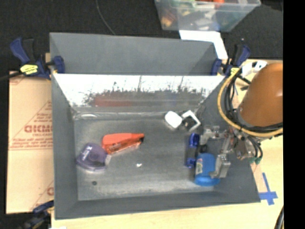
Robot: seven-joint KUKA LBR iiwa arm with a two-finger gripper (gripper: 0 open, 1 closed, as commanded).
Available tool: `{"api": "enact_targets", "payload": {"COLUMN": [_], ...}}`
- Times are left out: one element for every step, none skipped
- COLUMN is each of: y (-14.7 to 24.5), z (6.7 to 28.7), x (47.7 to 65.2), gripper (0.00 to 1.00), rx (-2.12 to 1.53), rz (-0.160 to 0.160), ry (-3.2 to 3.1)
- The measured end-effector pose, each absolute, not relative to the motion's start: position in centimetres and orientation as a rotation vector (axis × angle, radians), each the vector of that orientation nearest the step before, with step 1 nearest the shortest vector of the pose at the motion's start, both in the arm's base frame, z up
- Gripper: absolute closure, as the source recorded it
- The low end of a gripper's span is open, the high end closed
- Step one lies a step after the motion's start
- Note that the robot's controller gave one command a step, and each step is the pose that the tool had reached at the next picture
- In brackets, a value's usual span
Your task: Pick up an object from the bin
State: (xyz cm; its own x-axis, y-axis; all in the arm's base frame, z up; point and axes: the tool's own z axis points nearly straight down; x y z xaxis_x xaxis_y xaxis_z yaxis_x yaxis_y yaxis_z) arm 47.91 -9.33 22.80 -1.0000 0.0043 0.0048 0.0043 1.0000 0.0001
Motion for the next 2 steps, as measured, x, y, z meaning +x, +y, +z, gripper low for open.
{"api": "enact_targets", "payload": {"y": [-9.3, -12.6], "z": [23.2, 13.4], "x": [48.1, 49.8], "gripper": [0.00, 0.00], "rx": [0.001, 0.462], "rz": [0.003, 0.005], "ry": [-3.145, -3.113]}}
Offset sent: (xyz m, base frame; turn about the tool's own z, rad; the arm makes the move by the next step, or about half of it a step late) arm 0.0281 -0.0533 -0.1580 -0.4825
